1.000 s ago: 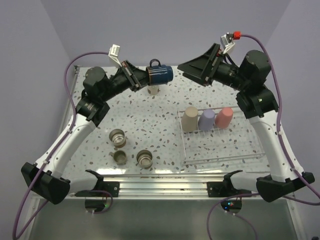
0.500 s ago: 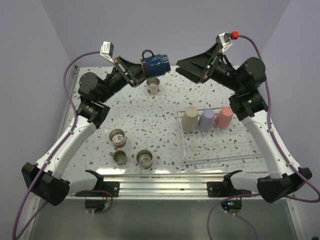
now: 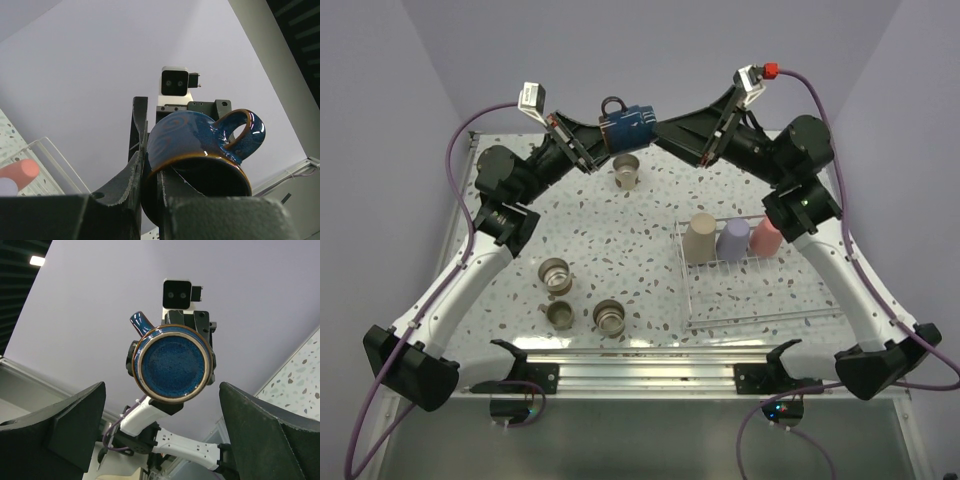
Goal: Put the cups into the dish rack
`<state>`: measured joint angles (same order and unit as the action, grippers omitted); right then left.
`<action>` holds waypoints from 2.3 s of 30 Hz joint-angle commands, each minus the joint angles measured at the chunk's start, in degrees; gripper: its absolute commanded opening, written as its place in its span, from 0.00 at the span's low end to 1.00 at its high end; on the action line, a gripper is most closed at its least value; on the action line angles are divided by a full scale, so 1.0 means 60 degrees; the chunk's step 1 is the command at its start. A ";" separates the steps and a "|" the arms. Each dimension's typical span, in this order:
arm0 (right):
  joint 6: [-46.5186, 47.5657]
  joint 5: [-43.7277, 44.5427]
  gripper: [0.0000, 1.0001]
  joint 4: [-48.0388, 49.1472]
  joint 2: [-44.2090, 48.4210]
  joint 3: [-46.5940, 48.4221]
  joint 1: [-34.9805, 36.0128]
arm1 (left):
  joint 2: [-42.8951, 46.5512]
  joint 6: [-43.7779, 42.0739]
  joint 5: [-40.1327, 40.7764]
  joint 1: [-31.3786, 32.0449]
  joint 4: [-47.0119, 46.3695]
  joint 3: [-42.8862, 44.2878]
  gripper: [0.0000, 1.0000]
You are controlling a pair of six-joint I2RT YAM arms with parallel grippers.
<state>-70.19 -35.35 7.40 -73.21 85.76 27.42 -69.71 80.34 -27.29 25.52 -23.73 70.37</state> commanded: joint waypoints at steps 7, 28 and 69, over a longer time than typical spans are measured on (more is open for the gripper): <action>0.0595 0.0780 0.98 -0.0149 -0.0718 0.1204 0.0864 | 0.0164 -0.1025 0.0109 -0.0020 0.0510 0.0503 0.00; 0.1078 0.1512 0.00 -0.0793 -0.1202 0.1557 0.1451 | 0.0325 -0.2373 0.0168 -0.0020 0.2049 0.0664 0.18; 0.7758 0.7165 0.00 -1.0445 0.3997 -0.0755 -0.0044 | 0.1233 -0.7500 0.3448 -0.0459 1.0223 0.1485 0.67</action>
<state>-27.59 -0.93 -49.50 -50.76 83.99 27.31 -63.72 40.21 -11.42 23.24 32.23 78.06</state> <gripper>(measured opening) 0.693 0.672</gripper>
